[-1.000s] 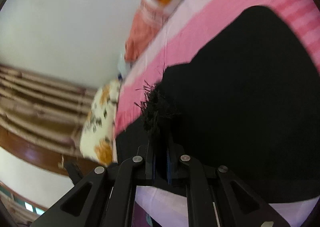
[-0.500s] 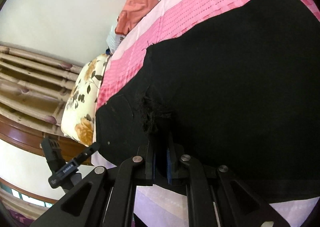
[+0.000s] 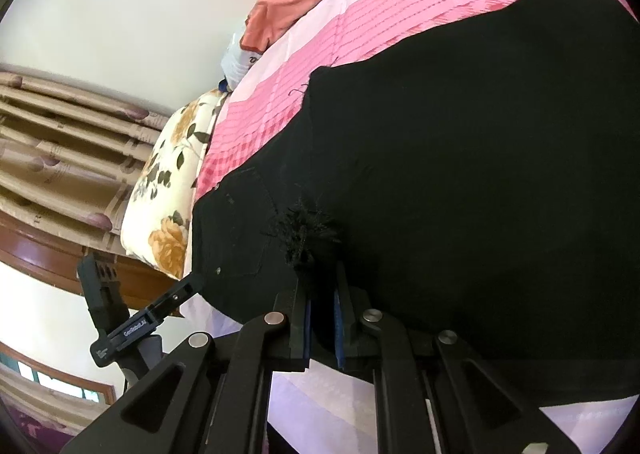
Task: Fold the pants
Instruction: 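Release the hem with the right gripper and flatten the folded trousers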
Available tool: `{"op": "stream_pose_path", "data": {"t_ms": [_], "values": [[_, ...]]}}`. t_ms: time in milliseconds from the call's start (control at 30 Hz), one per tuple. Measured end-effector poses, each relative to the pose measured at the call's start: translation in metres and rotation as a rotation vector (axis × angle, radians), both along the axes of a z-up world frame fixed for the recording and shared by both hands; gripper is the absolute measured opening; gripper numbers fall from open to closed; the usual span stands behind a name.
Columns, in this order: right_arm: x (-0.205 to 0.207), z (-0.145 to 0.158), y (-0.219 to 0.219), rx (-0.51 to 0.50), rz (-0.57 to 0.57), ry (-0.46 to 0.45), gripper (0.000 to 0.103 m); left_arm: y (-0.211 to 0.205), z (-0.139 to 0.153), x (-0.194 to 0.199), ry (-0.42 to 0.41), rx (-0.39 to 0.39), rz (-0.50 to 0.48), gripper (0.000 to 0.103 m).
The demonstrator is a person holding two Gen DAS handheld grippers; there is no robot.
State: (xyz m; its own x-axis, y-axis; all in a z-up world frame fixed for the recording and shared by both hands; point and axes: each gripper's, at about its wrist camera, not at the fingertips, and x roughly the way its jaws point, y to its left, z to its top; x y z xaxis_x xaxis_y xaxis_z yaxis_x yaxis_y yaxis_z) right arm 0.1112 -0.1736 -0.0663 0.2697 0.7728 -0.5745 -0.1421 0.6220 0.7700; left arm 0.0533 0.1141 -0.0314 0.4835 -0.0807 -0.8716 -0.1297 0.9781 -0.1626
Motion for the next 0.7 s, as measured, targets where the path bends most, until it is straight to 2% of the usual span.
{"op": "stream_pose_path", "data": {"t_ms": [233, 300, 400, 467, 500, 533, 600, 700], "values": [[0.001, 0.0, 0.014, 0.001, 0.051, -0.008, 0.011, -0.002, -0.002, 0.001, 0.012, 0.003, -0.009, 0.091], [0.001, -0.001, 0.017, 0.007, 0.067, -0.003, 0.015, -0.002, -0.004, 0.001, 0.019, 0.002, -0.011, 0.091], [0.0, -0.001, 0.023, 0.038, 0.117, 0.011, 0.026, -0.004, -0.006, 0.002, 0.026, 0.01, -0.014, 0.091], [0.0, -0.003, 0.027, 0.094, 0.168, 0.036, 0.028, -0.005, -0.005, 0.002, 0.027, 0.014, -0.017, 0.091], [0.0, -0.007, 0.029, 0.181, 0.213, 0.082, 0.028, -0.005, -0.005, 0.002, 0.027, 0.014, -0.018, 0.091], [-0.001, -0.007, 0.028, 0.22, 0.217, 0.101, 0.031, -0.005, -0.005, 0.001, 0.028, 0.014, -0.018, 0.091], [0.001, -0.003, 0.015, 0.254, 0.187, 0.091, 0.036, -0.005, -0.004, 0.001, 0.029, 0.012, -0.018, 0.091], [0.011, 0.007, -0.023, 0.272, 0.058, 0.049, 0.043, -0.004, -0.004, 0.001, 0.026, 0.011, -0.015, 0.091]]}}
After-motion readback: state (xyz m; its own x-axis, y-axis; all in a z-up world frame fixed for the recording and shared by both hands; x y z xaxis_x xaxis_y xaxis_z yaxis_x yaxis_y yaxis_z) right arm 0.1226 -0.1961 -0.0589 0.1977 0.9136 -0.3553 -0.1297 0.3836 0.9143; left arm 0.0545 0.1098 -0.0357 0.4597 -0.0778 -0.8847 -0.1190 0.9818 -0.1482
